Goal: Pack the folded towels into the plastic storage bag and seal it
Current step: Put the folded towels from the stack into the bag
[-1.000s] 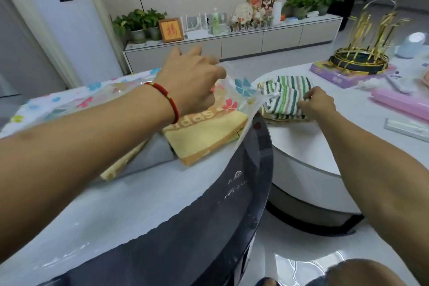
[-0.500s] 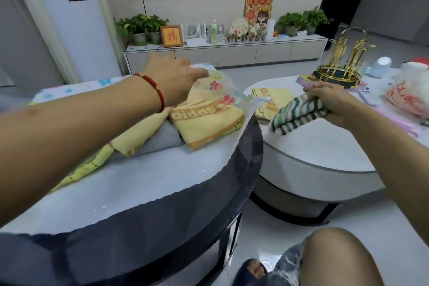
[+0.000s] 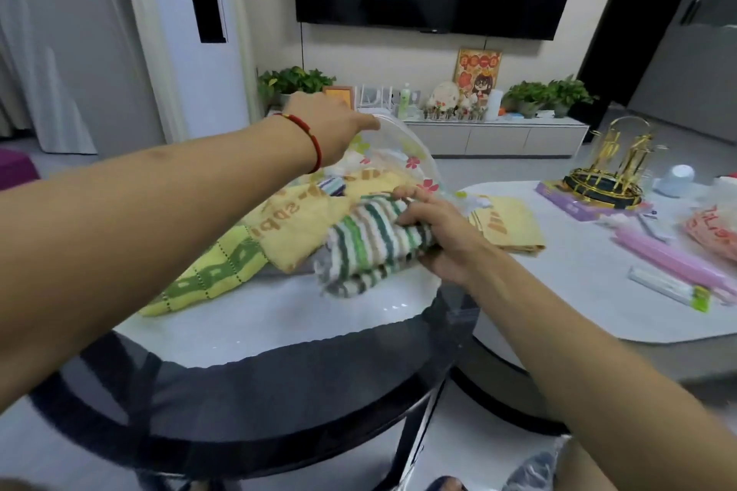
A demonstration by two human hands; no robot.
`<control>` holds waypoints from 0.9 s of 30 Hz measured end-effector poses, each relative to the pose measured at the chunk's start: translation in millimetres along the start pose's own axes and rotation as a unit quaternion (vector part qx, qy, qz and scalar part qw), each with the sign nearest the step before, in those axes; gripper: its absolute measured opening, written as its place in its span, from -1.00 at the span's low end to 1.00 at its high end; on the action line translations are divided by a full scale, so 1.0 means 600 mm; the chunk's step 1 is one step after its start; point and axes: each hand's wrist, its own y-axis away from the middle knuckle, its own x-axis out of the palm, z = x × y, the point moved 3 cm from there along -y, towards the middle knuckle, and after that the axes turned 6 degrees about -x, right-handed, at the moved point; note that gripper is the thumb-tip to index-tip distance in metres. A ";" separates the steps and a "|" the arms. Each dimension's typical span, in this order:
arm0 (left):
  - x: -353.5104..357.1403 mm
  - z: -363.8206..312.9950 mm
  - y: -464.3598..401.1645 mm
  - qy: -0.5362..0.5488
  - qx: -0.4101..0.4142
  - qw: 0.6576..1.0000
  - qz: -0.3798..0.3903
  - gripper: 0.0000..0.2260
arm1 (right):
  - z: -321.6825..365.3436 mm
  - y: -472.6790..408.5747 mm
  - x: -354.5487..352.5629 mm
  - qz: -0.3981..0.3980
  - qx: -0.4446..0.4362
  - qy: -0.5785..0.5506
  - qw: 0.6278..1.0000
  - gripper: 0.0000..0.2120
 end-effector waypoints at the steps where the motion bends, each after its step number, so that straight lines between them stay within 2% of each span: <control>1: -0.003 0.002 -0.003 0.004 -0.001 1.000 -0.001 -0.37 | -0.018 -0.031 0.010 -0.068 -0.047 -0.022 0.996 -0.71; 3: -0.009 0.007 -0.010 0.010 -0.002 1.000 -0.004 -0.38 | -0.058 -0.074 0.015 -0.203 -0.100 -0.012 0.974 -0.73; 5: -0.012 0.008 -0.014 0.017 0.001 1.000 -0.004 -0.38 | -0.105 -0.088 0.008 -0.268 -0.083 0.031 0.959 -0.63; 7: -0.010 0.007 -0.013 0.021 -0.001 1.000 -0.009 -0.38 | -0.144 -0.086 0.007 -0.240 -0.044 0.053 0.968 -0.49; 9: -0.005 0.002 -0.011 0.024 -0.002 1.000 -0.014 -0.40 | -0.156 -0.075 0.013 -0.200 -0.053 0.149 0.967 -0.45; 11: 0.002 -0.011 -0.009 0.031 -0.004 0.999 -0.015 -0.41 | -0.147 -0.060 0.012 -0.179 -0.092 0.255 0.946 -0.54; 14: 0.014 -0.040 -0.006 0.038 0.009 0.999 -0.029 -0.48 | -0.112 -0.023 -0.017 -0.174 -0.129 0.296 0.930 -0.79; 16: 0.018 -0.055 0.001 0.043 0.029 0.998 -0.046 -0.52 | -0.079 0.007 -0.060 -0.215 -0.172 0.324 0.905 -0.90; 19: 0.027 -0.086 0.004 0.050 0.067 0.994 -0.070 -0.54 | -0.041 0.042 -0.166 -0.349 -0.227 0.332 0.846 -0.79; 22: 0.040 -0.118 0.003 0.049 0.102 0.991 -0.076 -0.53 | -0.035 0.029 -0.287 -0.448 -0.159 0.349 0.807 -0.73; 27: 0.066 -0.160 -0.015 0.061 0.121 0.988 -0.072 -0.53 | -0.073 -0.060 -0.457 -0.415 0.006 0.463 0.783 -0.65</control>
